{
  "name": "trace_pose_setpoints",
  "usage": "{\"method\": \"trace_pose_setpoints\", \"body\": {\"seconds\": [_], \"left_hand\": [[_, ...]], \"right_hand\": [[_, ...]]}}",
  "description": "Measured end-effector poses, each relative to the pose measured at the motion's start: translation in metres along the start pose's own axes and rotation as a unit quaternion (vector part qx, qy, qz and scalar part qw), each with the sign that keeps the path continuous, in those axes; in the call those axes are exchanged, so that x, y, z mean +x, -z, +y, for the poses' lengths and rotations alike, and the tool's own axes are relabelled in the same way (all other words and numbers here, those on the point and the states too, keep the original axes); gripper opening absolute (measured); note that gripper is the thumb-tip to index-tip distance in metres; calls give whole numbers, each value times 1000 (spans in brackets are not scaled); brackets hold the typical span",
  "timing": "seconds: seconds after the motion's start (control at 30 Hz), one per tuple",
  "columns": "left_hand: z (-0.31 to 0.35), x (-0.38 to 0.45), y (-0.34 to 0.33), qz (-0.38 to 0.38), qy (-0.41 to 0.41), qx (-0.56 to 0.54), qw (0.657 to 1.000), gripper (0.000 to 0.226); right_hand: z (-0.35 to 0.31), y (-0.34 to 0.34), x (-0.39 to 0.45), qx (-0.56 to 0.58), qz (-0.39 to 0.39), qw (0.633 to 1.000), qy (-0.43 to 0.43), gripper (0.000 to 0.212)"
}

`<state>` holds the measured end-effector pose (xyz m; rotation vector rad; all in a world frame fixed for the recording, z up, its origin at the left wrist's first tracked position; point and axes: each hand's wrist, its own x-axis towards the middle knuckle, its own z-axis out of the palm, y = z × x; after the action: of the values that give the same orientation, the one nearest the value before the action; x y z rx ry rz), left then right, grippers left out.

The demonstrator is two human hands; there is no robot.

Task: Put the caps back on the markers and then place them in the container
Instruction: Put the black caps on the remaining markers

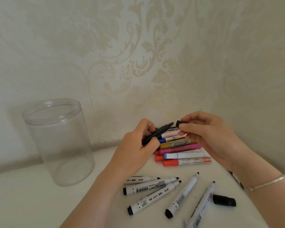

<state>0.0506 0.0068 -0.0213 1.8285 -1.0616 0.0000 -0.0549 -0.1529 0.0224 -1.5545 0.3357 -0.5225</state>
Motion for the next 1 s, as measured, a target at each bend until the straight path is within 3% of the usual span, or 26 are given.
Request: {"method": "trace_pose_setpoints", "body": {"seconds": [0.2,0.43,0.6,1.0], "left_hand": [[-2,0,-1,-9,0,-1,1000,18],[-2,-2,-4,-36,-18,36,999,14],[-3,-1,-6,-7,-41,46,998,6],[-5,-3,-1,72,-102,78,989,38]], "right_hand": [[1,1,1,39,-9,999,3,17],[5,-6,1,-46,-23,999,11,12],[5,-7,0,-8,-5,1000,23,14],[4,-16,-6,-15,-24,999,17,10]]}}
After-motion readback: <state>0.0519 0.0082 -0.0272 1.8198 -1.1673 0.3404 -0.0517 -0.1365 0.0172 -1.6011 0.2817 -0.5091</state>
